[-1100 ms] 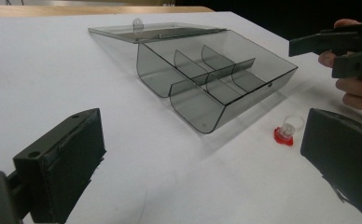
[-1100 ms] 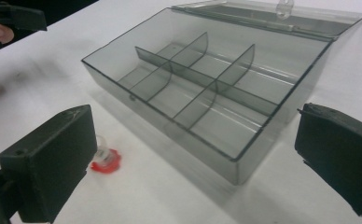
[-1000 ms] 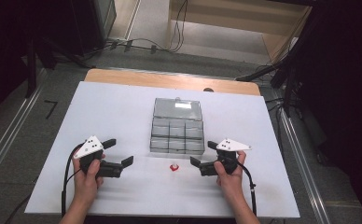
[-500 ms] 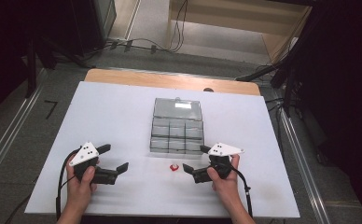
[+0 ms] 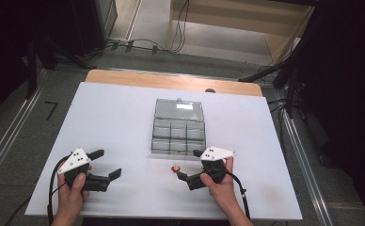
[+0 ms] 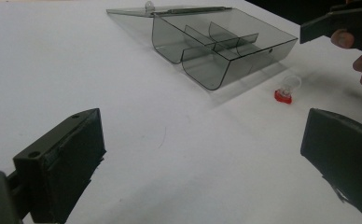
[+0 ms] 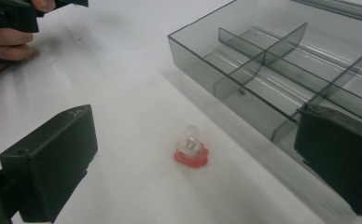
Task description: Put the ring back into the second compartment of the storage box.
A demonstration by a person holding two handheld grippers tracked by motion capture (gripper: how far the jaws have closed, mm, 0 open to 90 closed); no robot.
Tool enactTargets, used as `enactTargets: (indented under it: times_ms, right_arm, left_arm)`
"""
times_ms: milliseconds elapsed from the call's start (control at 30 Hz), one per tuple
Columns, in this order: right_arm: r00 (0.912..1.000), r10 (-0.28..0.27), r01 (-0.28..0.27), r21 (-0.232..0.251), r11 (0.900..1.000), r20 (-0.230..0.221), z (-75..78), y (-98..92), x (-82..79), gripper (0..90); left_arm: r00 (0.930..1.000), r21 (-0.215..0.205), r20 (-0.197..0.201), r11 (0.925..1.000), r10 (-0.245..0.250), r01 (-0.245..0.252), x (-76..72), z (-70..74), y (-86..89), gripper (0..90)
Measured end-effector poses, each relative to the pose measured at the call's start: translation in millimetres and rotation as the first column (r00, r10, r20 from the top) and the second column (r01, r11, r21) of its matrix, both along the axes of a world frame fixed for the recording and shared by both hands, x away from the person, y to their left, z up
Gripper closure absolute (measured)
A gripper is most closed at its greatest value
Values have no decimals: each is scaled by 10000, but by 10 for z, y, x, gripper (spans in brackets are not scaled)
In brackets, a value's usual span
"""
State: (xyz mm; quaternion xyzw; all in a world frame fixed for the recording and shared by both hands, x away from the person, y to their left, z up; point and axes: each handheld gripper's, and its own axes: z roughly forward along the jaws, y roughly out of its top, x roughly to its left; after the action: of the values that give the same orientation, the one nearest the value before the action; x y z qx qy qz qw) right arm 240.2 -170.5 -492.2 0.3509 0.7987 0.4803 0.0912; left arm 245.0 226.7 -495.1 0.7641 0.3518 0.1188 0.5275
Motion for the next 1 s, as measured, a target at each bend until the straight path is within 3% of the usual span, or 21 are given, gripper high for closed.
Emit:
enactTargets:
  times_ms: [700, 1000]
  right_arm:
    - [9975, 630, -654, -811, 9946, -325, -104, 225, -20, 42]
    - [9985, 419, -458, -1214, 9915, -338, -144, 241, -13, 220]
  left_arm:
    - [9996, 448, -42, 9986, -289, 291, 25, -59, -85, 0]
    - [9994, 519, -91, 9981, -323, 327, 29, -63, -93, 0]
